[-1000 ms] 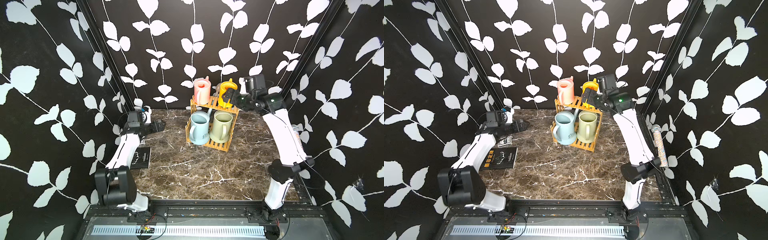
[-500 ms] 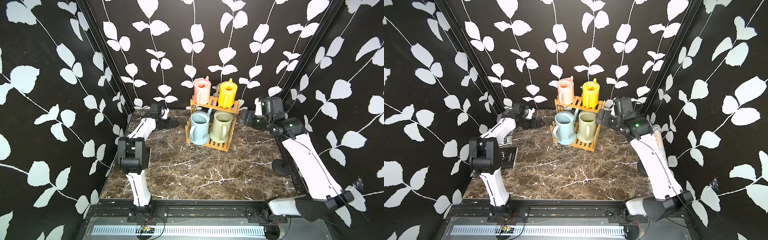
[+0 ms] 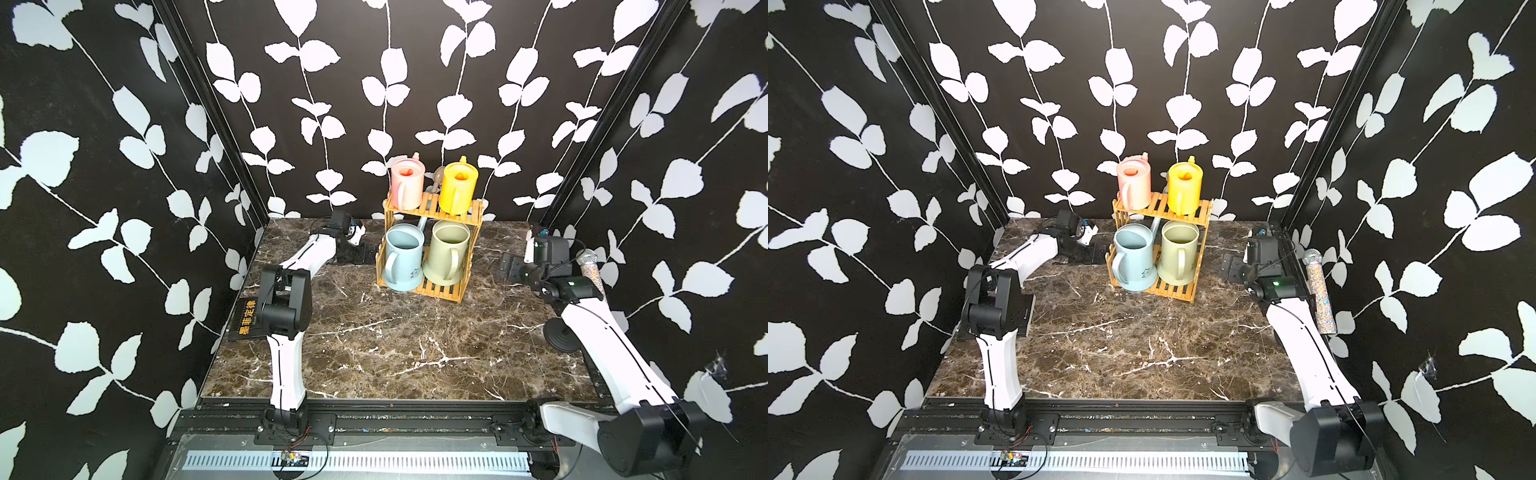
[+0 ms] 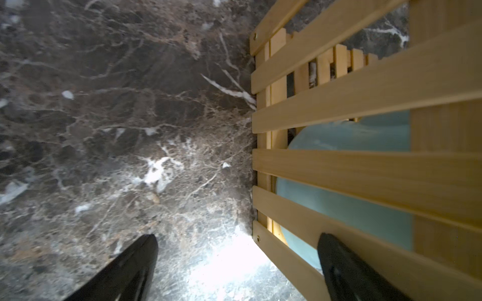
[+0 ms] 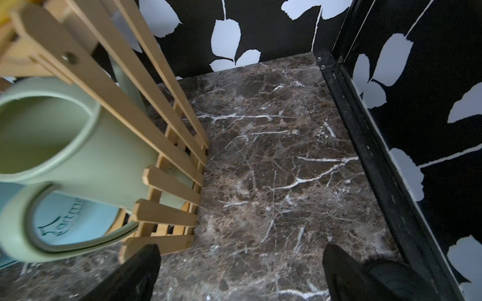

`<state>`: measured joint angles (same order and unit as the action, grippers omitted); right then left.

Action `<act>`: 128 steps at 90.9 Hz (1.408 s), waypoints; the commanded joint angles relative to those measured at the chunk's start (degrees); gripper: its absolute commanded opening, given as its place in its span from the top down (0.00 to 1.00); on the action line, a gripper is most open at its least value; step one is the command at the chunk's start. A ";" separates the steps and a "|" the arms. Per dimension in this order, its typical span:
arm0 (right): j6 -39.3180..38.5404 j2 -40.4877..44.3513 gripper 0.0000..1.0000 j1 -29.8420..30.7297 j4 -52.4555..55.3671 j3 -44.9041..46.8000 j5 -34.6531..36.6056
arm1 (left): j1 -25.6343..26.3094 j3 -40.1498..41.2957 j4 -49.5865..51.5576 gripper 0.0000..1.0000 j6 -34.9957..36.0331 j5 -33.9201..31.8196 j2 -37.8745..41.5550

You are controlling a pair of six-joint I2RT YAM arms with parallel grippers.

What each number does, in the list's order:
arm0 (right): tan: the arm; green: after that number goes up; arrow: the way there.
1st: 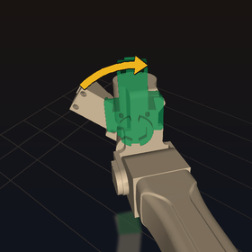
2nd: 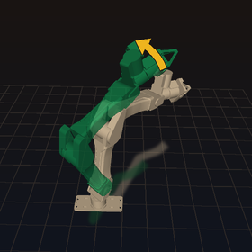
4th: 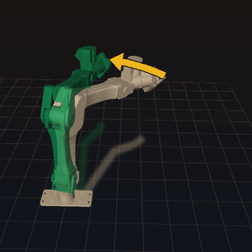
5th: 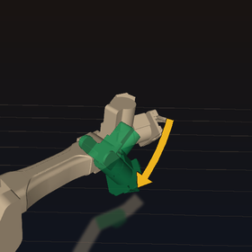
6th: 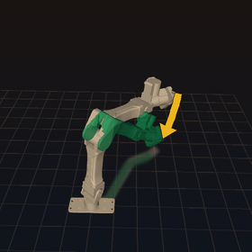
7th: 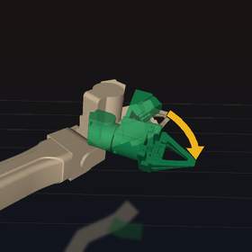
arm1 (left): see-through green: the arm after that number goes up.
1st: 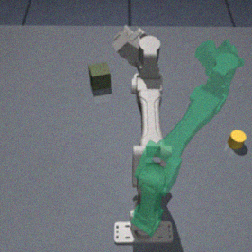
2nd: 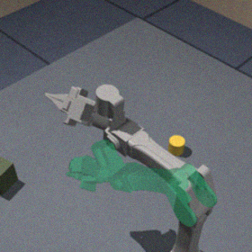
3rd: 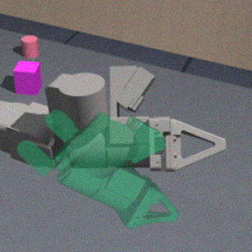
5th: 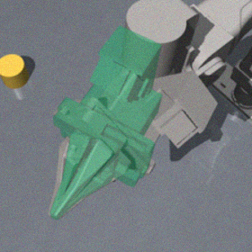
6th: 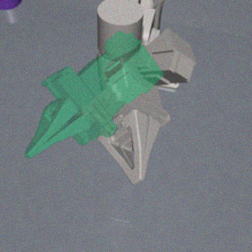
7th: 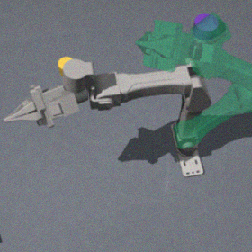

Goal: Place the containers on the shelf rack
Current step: Adjust the shelf at the center of the board.

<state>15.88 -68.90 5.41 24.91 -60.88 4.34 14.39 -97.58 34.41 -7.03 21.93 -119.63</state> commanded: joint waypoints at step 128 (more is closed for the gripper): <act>-14.41 -11.31 0.01 -4.48 -50.36 24.93 0.72 | 2.17 26.72 -13.18 0.01 9.16 -11.77 25.88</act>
<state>2.02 -81.97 1.08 -24.62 -36.86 5.98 18.74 -77.43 27.70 -4.08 17.30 -102.89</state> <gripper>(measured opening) 0.988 0.987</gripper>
